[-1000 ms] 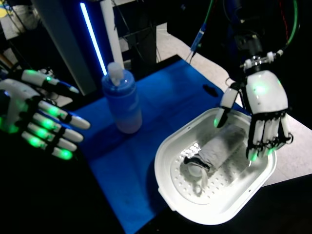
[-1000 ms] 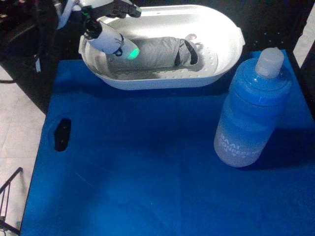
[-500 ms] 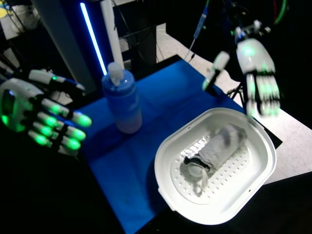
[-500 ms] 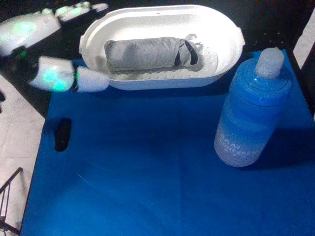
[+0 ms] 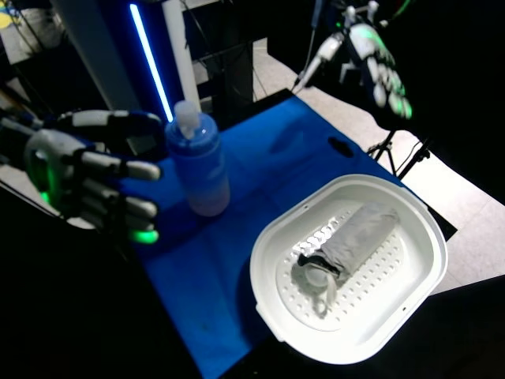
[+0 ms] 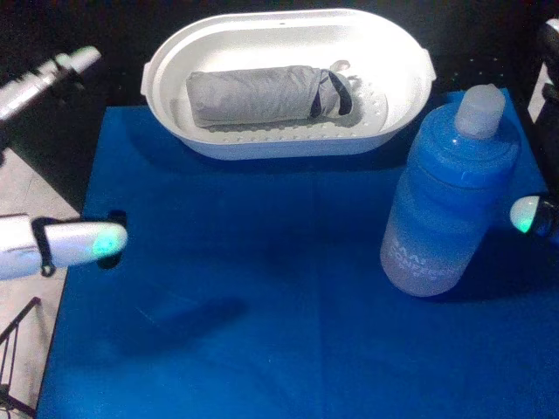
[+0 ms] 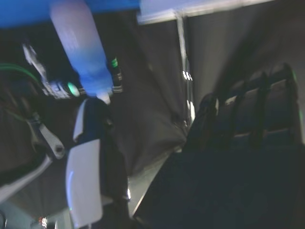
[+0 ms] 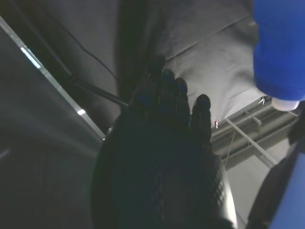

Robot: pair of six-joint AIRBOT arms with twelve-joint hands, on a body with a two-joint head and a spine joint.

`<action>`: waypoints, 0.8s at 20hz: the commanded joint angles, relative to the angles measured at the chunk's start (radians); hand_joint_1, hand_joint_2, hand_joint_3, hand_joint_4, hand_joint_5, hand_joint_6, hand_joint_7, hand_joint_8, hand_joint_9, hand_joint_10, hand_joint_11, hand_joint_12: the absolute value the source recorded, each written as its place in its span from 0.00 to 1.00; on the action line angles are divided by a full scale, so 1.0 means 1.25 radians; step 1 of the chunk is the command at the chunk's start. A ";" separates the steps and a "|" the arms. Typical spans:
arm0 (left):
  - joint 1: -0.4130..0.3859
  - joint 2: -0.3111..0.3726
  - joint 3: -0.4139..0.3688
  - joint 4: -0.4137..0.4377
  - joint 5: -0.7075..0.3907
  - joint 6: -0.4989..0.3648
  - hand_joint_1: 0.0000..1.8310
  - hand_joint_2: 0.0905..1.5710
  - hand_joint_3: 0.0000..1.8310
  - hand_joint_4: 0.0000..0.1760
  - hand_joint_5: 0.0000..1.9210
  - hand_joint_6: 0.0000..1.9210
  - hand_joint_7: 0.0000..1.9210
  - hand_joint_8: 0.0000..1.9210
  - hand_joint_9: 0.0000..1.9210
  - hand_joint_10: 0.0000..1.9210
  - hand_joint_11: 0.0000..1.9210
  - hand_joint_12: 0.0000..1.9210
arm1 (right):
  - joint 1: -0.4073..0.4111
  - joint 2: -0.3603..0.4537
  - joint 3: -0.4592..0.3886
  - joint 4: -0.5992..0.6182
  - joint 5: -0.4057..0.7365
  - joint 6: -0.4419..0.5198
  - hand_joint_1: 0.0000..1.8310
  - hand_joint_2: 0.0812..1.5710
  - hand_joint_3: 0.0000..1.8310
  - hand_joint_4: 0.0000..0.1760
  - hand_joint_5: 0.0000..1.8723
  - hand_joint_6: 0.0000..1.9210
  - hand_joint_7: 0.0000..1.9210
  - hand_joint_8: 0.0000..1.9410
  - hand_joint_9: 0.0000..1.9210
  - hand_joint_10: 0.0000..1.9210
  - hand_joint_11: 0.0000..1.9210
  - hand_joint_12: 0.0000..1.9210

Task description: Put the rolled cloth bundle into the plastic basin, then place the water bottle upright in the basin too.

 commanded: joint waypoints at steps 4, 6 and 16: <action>0.036 -0.017 -0.019 -0.021 -0.191 -0.033 0.30 0.53 0.00 1.00 0.00 0.00 0.00 0.00 0.00 0.00 0.02 0.01 | 0.037 -0.016 0.007 -0.018 0.098 0.010 0.45 0.58 0.00 1.00 0.00 0.00 0.01 0.00 0.02 0.00 0.00 0.14; 0.047 -0.023 -0.022 -0.026 -0.191 -0.036 0.28 0.53 0.00 1.00 0.00 0.00 0.00 0.00 0.00 0.00 0.00 0.00 | 0.039 -0.035 0.010 -0.019 0.098 0.011 0.46 0.57 0.00 1.00 0.01 0.00 0.03 0.00 0.04 0.00 0.00 0.19; 0.058 -0.033 -0.021 -0.036 -0.177 -0.054 0.29 0.52 0.00 1.00 0.00 0.00 0.00 0.00 0.00 0.00 0.00 0.00 | 0.166 -0.125 0.076 -0.062 0.001 0.054 0.45 0.59 0.00 1.00 0.04 0.00 0.05 0.00 0.02 0.00 0.00 0.24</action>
